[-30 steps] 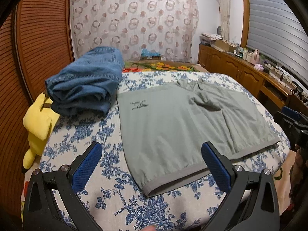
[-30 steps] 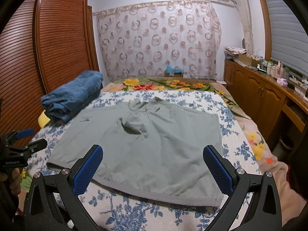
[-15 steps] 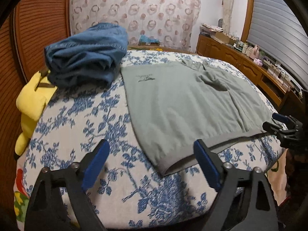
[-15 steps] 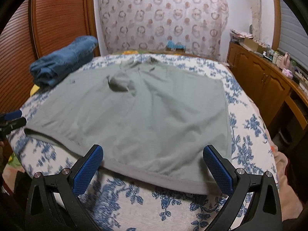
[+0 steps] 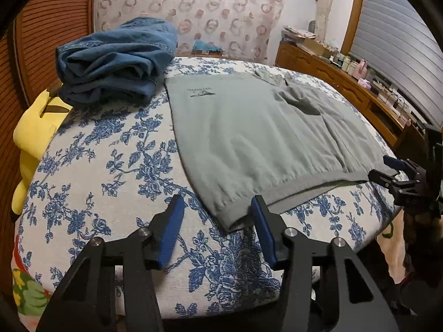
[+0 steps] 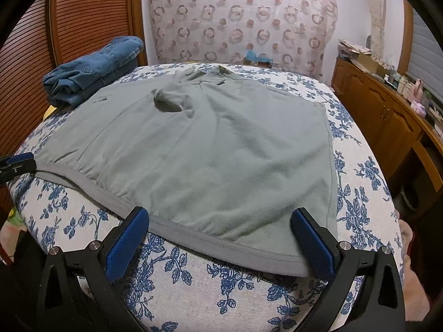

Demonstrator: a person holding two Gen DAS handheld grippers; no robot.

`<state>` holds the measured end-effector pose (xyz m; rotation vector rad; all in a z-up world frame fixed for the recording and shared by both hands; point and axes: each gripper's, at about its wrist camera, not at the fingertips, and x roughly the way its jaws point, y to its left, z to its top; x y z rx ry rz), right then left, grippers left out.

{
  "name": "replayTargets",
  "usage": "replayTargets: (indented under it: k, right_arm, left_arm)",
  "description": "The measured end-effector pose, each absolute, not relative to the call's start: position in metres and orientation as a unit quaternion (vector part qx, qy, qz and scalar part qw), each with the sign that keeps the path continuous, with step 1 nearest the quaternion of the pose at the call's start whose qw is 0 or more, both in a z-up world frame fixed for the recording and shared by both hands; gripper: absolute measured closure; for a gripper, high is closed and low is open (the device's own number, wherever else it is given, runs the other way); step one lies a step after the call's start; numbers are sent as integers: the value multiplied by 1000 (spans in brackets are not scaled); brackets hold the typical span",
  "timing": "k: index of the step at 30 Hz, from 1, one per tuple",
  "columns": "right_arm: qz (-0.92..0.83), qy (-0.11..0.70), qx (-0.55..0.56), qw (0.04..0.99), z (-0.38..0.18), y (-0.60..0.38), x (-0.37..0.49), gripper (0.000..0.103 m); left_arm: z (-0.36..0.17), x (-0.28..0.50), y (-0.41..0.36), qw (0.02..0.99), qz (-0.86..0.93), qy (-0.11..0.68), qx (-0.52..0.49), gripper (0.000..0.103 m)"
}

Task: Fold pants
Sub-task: 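Lower both tools toward the hem band of the sweatshirt, then close the left tool on the hem corner of the sweatshirt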

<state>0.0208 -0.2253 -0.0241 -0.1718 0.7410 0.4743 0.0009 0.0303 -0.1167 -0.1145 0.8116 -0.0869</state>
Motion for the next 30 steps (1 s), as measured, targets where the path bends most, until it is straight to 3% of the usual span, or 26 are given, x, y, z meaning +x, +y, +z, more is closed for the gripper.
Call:
replayTargets:
  k: [4,11,16,20,24,30]
  right_arm:
    - [232,355,-84,902,-30,-230,9,1]
    - [232,352,-84,903,-34,-224,38,1]
    - [237,353,-90,901,-34,-218,50,0]
    - [238,352,-92,900,-35,-218,52,0]
    - [237,354,-91,900,-35,-218,51,1]
    - [242,355,-72,900,-27,-228,55,21]
  left_arm:
    - [-116,0,27,916,-44,395,-49,52]
    - [-115,-1,24,915,-59,396,-45,74]
    - [-115,-2,25,915,-65,394,-52,80]
    - [-114,-3,26,916,-70,391,-60,92]
    - [-105,-4,28,920,-82,377,-73,96]
    - [-76,3,18,930,-103,347,-63,97]
